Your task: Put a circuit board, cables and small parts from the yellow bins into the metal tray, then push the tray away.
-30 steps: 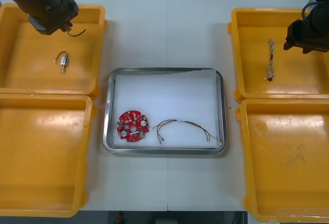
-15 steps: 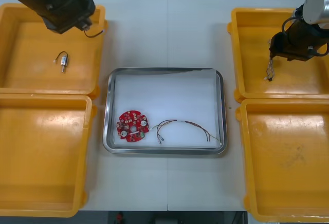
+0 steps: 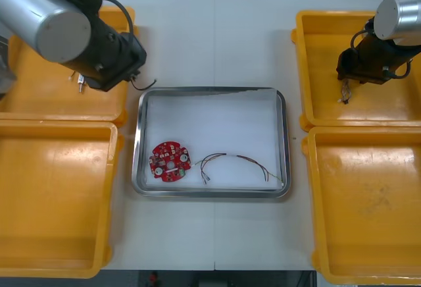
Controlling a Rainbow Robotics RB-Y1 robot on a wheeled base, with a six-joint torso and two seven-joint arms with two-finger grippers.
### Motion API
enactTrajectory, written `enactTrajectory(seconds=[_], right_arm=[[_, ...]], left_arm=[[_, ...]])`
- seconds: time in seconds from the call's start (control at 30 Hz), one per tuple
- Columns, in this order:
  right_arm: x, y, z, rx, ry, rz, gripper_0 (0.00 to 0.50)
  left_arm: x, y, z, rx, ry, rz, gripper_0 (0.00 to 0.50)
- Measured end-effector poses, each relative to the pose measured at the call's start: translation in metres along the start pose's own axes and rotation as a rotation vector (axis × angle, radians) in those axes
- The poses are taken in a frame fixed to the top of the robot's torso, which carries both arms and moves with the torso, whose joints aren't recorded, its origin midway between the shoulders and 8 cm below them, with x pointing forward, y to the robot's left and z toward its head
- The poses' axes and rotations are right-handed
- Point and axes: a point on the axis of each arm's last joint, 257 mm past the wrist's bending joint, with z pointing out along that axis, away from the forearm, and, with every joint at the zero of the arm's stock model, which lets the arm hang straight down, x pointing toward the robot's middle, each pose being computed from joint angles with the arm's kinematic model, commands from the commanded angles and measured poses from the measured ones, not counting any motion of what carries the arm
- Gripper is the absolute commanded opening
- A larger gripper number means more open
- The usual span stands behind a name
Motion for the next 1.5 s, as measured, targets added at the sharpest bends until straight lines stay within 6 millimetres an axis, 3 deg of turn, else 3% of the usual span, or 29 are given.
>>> enactTrajectory(seconds=[0.33, 0.37, 0.4, 0.43, 0.47, 0.5, 0.53, 0.77, 0.97, 1.1, 1.23, 1.27, 1.3, 1.33, 1.4, 1.47, 1.5], right_arm=[[0.0, 0.006, 0.003, -0.01, -0.007, -0.004, 0.5], [0.0, 0.006, 0.003, -0.01, -0.007, -0.004, 0.435], [0.0, 0.006, 0.003, -0.01, -0.007, -0.004, 0.336], [0.0, 0.006, 0.003, -0.011, -0.008, -0.004, 0.186], [0.0, 0.007, 0.003, -0.011, -0.009, -0.005, 0.068], [0.0, 0.007, 0.003, -0.012, -0.009, -0.007, 0.017], [0.0, 0.007, 0.003, -0.012, -0.009, -0.01, 0.0], [0.0, 0.007, 0.004, -0.012, -0.01, -0.015, 0.0], [-0.003, 0.011, -0.002, -0.016, -0.013, -0.069, 0.0], [-0.007, 0.015, -0.019, -0.009, -0.012, -0.199, 0.0], [-0.014, 0.01, -0.044, 0.011, -0.007, -0.35, 0.0], [-0.013, 0.008, -0.05, 0.016, 0.002, -0.372, 0.0], [-0.013, 0.006, -0.057, 0.018, 0.011, -0.39, 0.0], [-0.012, 0.005, -0.064, 0.017, 0.019, -0.403, 0.0], [-0.014, 0.005, -0.077, 0.006, 0.023, -0.426, 0.0], [-0.011, 0.006, -0.092, -0.008, 0.042, -0.454, 0.0], [-0.011, 0.007, -0.099, -0.017, 0.044, -0.465, 0.0]], left_arm=[[0.061, -0.014, 0.041, -0.037, 0.003, 0.105, 0.0], [0.066, -0.015, 0.043, -0.038, 0.009, 0.113, 0.0], [0.071, -0.015, 0.045, -0.041, 0.015, 0.121, 0.0], [0.076, -0.015, 0.047, -0.044, 0.022, 0.129, 0.0], [0.08, -0.014, 0.049, -0.048, 0.027, 0.136, 0.0], [0.085, -0.012, 0.051, -0.053, 0.033, 0.142, 0.0], [0.089, -0.01, 0.054, -0.059, 0.036, 0.146, 0.0], [0.103, 0.008, 0.071, -0.109, 0.0, 0.182, 0.0], [0.11, 0.006, 0.076, -0.111, -0.014, 0.195, 0.002], [0.11, 0.003, 0.078, -0.112, -0.028, 0.193, 0.012], [0.105, 0.004, 0.085, -0.12, -0.06, 0.202, 0.051], [0.104, 0.005, 0.086, -0.123, -0.068, 0.208, 0.09], [0.104, 0.005, 0.088, -0.125, -0.073, 0.214, 0.09], [0.104, 0.006, 0.089, -0.129, -0.076, 0.219, 0.192], [0.106, 0.008, 0.09, -0.135, -0.077, 0.225, 0.283], [0.106, 0.008, 0.09, -0.136, -0.078, 0.226, 0.412], [0.106, 0.008, 0.09, -0.136, -0.079, 0.226, 0.443]])
